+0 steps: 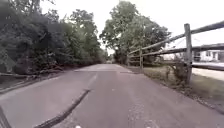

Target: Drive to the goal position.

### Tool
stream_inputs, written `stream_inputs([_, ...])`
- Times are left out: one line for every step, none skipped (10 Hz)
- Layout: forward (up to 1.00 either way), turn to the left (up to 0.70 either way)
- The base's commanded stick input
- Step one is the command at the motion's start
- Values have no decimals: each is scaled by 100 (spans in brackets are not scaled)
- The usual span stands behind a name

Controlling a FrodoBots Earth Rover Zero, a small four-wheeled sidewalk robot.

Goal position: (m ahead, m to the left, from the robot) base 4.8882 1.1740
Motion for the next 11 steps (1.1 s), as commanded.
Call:
stream_inputs([100, -9])
stream_inputs([100, -9])
stream_inputs([100, -9])
stream_inputs([100, -3])
stream_inputs([100, -3])
stream_inputs([100, -3])
stream_inputs([100, -3])
stream_inputs([100, -3])
stream_inputs([100, -3])
stream_inputs([100, -3])
stream_inputs([100, -3])
